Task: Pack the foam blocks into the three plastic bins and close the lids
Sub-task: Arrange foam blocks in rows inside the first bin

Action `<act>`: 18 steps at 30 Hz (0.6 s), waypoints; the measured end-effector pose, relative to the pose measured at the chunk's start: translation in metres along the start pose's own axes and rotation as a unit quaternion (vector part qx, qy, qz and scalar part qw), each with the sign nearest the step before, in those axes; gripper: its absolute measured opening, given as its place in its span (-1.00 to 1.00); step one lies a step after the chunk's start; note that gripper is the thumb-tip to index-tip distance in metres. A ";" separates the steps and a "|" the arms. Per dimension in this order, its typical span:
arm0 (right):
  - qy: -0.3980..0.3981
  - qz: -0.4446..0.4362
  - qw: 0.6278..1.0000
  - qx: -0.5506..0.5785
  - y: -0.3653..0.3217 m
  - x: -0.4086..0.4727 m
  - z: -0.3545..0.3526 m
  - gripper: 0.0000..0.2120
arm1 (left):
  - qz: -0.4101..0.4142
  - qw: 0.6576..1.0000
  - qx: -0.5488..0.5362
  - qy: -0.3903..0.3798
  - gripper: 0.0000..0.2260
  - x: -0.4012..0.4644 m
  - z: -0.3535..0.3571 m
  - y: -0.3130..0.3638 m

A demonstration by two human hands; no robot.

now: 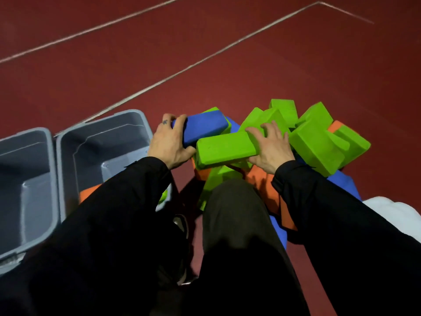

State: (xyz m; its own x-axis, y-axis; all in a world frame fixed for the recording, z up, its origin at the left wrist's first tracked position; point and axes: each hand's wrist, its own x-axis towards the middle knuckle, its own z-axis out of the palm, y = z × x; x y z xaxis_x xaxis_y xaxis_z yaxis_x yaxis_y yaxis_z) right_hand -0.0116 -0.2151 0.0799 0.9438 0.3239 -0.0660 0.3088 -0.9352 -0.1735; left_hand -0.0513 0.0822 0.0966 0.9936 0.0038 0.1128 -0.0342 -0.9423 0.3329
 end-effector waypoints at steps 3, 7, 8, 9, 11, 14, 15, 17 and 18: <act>0.049 -0.026 0.998 0.040 -0.030 0.009 -0.021 -0.11 | -0.070 0.996 -0.007 0.049 -0.27 -0.012 -0.040 -0.032; 0.067 -0.022 0.992 0.102 -0.096 0.035 -0.034 -0.04 | -0.142 0.987 0.012 0.081 -0.14 -0.042 -0.080 -0.094; 0.062 -0.018 0.990 0.125 -0.114 0.043 -0.034 -0.04 | -0.164 0.983 0.015 0.082 -0.18 -0.051 -0.088 -0.113; 0.053 -0.022 0.988 0.141 -0.134 0.050 -0.033 -0.05 | -0.186 0.979 0.015 0.083 -0.23 -0.062 -0.095 -0.130; 0.047 -0.052 0.987 0.143 -0.172 0.062 -0.029 -0.11 | -0.211 0.974 0.016 0.086 -0.29 -0.082 -0.105 -0.166; 0.099 -0.101 0.982 0.127 -0.229 0.076 -0.022 -0.17 | -0.235 0.966 0.076 0.078 -0.26 -0.105 -0.104 -0.214; 0.106 -0.112 0.980 0.130 -0.247 0.083 -0.017 -0.18 | -0.242 0.963 0.096 0.073 -0.25 -0.110 -0.100 -0.227; 0.097 -0.118 0.976 0.156 -0.282 0.097 -0.005 -0.19 | -0.241 0.963 0.098 0.066 -0.24 -0.116 -0.091 -0.248; 0.090 -0.113 0.974 0.173 -0.298 0.106 0.001 -0.20 | -0.236 0.966 0.090 0.059 -0.23 -0.116 -0.084 -0.257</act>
State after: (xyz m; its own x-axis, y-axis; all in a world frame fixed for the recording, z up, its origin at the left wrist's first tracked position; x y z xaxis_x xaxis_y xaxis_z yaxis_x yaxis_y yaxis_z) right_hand -0.0040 0.0983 0.1236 0.8717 0.4554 0.1808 0.4817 -0.7290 -0.4863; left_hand -0.1670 0.3526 0.0767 0.8749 0.4745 0.0972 0.4487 -0.8696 0.2060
